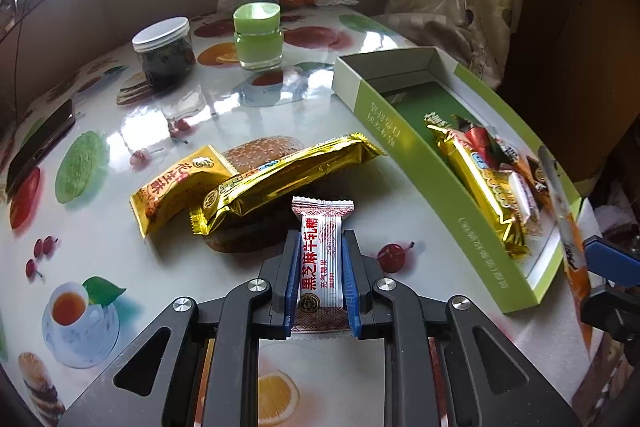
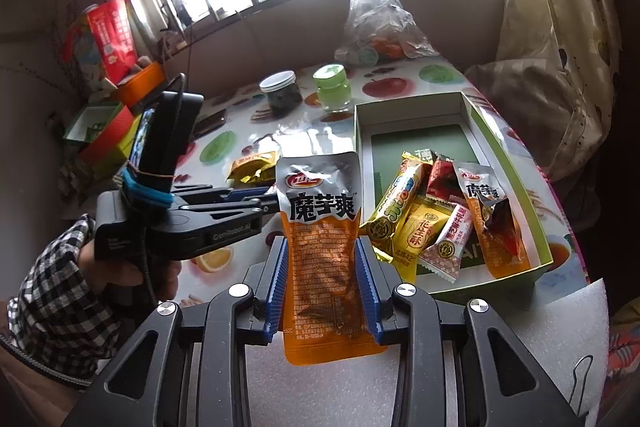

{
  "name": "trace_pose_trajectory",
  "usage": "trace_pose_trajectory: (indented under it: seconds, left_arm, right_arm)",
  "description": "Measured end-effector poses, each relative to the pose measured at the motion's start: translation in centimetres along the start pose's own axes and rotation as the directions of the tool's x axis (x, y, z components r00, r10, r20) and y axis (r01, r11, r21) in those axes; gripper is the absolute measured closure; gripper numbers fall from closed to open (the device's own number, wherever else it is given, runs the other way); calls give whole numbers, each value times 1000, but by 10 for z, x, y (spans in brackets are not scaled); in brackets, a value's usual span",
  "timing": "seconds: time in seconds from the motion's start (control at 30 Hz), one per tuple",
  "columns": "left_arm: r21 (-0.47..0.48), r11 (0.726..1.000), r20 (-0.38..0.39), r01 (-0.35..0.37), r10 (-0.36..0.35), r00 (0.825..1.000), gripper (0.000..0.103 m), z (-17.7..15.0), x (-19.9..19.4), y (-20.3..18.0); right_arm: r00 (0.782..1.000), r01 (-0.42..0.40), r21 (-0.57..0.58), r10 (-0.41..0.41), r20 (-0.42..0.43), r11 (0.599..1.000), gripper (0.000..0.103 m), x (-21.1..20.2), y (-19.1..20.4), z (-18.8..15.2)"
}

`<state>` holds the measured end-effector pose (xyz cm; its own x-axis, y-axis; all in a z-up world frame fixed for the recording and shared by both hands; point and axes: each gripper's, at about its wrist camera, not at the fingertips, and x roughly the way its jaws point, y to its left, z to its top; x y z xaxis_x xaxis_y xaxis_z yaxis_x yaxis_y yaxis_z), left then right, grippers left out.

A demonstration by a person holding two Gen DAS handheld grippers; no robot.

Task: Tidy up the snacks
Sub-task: 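Carry the pink-white packet and orange packet over the green box with both grippers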

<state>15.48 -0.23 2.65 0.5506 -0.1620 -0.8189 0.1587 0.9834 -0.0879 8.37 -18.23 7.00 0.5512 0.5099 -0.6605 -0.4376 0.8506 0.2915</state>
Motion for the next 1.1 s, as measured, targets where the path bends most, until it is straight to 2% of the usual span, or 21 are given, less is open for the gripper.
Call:
trace_pose_trajectory:
  seconds: [0.6, 1.1]
  left_arm:
    - [-10, 1000, 106, 17, -16, 994, 83, -1, -54, -9]
    - [2, 999, 142, 53, -52, 988, 83, 9, -63, -27]
  right_arm:
    - [999, 17, -7, -17, 43, 1000, 71, -18, 4, -1]
    - [994, 61, 34, -63, 86, 998, 71, -32, -13, 4]
